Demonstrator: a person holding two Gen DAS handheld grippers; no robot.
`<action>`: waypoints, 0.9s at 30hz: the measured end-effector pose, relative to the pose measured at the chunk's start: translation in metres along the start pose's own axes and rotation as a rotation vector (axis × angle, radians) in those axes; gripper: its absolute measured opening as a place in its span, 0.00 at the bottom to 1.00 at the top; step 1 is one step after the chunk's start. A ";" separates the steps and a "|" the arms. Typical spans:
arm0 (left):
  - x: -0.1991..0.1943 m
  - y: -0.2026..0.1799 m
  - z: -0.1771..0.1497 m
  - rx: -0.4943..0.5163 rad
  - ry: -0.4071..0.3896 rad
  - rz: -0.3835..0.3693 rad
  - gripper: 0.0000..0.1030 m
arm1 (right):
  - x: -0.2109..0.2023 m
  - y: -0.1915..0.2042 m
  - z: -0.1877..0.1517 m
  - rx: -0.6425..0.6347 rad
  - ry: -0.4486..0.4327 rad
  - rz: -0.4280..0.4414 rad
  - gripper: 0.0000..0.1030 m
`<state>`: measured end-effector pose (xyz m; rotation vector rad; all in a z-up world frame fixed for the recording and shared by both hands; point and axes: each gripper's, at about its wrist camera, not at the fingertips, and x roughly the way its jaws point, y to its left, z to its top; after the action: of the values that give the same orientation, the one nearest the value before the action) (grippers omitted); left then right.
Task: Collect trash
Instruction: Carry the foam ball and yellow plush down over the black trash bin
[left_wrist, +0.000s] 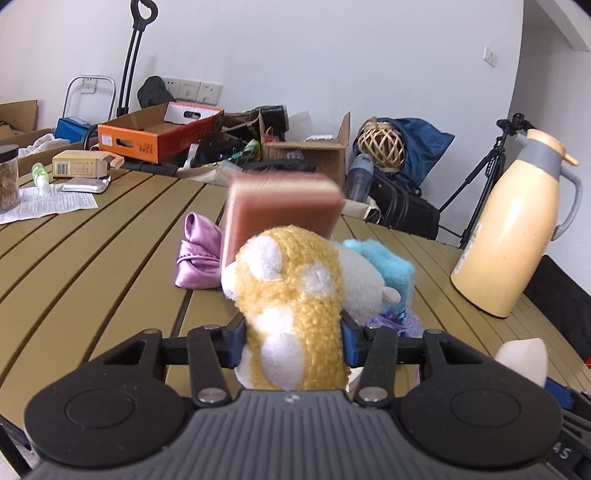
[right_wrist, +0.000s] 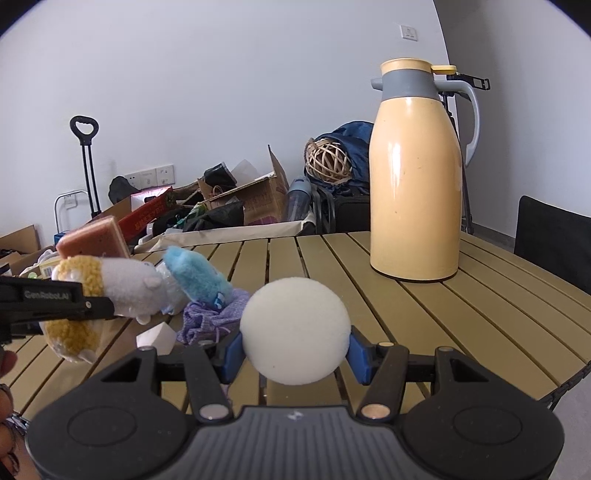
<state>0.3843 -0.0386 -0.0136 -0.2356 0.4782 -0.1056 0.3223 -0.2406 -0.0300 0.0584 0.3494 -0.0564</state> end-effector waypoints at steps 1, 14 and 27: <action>-0.003 0.001 0.000 -0.001 -0.002 -0.005 0.48 | 0.000 0.001 0.000 -0.001 -0.001 0.002 0.54; -0.033 0.010 0.000 0.017 -0.021 -0.025 0.48 | -0.007 0.012 0.000 -0.017 -0.008 0.038 0.54; -0.068 0.014 -0.008 0.034 -0.041 -0.023 0.48 | -0.033 0.021 -0.001 -0.028 -0.027 0.074 0.54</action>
<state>0.3216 -0.0156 0.0063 -0.2099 0.4330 -0.1307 0.2927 -0.2182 -0.0188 0.0429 0.3209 0.0206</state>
